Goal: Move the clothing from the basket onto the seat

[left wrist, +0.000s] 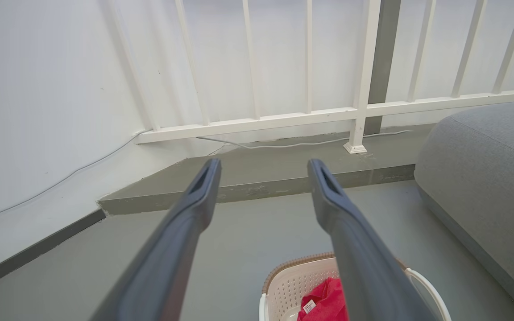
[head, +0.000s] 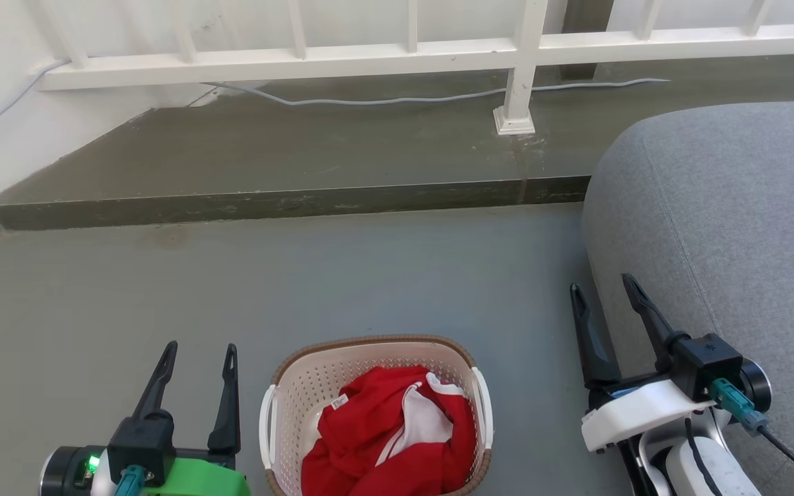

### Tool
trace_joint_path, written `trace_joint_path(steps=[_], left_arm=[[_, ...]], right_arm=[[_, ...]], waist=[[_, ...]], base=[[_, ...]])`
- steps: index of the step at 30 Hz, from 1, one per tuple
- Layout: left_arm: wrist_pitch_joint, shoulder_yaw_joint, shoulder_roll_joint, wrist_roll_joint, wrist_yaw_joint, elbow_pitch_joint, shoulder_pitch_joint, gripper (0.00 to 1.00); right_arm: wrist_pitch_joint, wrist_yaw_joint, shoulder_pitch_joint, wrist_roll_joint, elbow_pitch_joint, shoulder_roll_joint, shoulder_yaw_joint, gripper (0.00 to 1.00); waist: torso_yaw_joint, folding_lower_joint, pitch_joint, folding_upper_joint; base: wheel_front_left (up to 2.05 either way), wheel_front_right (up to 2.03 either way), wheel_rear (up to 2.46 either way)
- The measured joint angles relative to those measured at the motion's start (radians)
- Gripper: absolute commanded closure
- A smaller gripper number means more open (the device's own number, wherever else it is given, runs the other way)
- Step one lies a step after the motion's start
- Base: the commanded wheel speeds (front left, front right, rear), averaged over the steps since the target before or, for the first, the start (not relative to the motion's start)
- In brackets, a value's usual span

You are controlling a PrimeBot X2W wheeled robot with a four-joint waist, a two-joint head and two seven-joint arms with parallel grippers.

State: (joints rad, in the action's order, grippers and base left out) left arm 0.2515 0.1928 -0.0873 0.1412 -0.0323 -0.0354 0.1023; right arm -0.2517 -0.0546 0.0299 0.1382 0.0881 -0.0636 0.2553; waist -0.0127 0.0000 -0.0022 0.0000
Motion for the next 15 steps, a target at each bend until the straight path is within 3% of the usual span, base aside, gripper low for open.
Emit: trace_joint_path(steps=[15], left_arm=[[0.0, -0.009, 0.0, 0.001, 0.001, -0.007, 0.0, 0.0]], right_arm=[[0.0, 0.0, 0.0, -0.007, -0.001, 0.001, -0.008, 0.0]], waist=[[-0.001, 0.0, 0.005, 0.0]], base=[[0.0, 0.0, 0.0]])
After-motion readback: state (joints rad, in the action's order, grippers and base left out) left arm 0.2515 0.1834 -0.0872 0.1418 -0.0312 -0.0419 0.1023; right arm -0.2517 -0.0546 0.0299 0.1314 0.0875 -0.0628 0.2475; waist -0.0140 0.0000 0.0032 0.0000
